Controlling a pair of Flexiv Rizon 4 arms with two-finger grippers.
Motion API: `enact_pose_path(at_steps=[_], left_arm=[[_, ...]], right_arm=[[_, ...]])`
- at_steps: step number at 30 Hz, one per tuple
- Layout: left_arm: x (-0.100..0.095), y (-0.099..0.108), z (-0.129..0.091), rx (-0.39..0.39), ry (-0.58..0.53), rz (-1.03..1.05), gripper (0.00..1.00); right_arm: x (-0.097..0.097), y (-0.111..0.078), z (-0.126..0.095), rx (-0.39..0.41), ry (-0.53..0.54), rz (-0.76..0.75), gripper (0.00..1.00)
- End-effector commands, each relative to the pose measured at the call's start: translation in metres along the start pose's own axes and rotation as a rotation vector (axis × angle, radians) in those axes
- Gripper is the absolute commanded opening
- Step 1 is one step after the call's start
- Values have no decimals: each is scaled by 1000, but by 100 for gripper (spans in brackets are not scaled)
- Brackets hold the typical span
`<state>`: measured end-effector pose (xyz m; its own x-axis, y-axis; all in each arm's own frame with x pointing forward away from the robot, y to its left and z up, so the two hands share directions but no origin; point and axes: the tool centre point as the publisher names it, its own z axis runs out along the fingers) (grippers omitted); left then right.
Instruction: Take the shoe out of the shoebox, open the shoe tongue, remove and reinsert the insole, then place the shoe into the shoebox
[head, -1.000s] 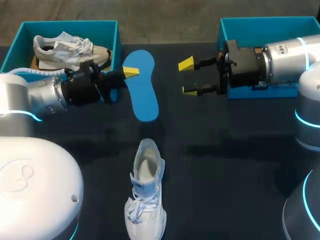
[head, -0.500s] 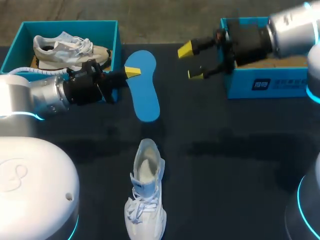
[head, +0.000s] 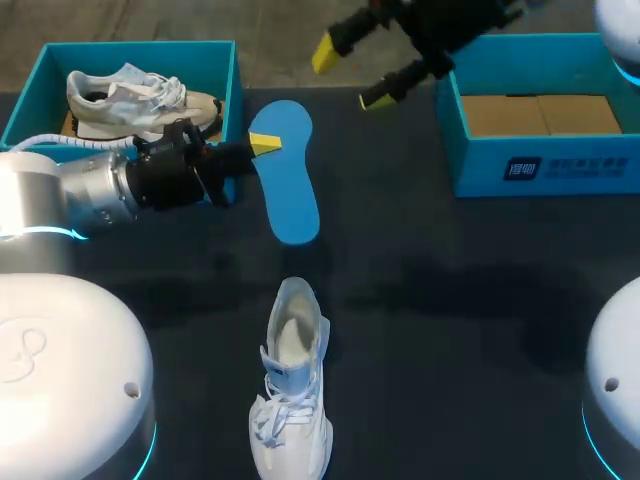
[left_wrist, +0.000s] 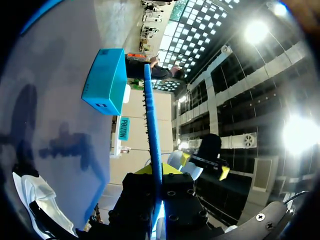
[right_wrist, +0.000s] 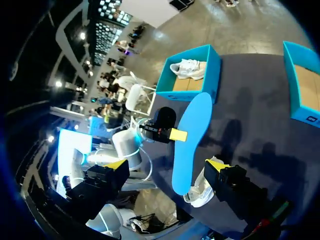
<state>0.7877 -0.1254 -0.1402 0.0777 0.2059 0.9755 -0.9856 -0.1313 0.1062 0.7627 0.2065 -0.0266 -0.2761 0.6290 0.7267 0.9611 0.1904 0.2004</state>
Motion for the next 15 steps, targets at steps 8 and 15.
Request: enact_pose_path(at_steps=[8, 15], left_arm=[[1, 1, 0, 0, -3, 0, 0], [1, 1, 0, 0, -3, 0, 0]], right_arm=[[39, 13, 13, 74, -776, -72, 100], [51, 12, 29, 27, -902, -94, 100]])
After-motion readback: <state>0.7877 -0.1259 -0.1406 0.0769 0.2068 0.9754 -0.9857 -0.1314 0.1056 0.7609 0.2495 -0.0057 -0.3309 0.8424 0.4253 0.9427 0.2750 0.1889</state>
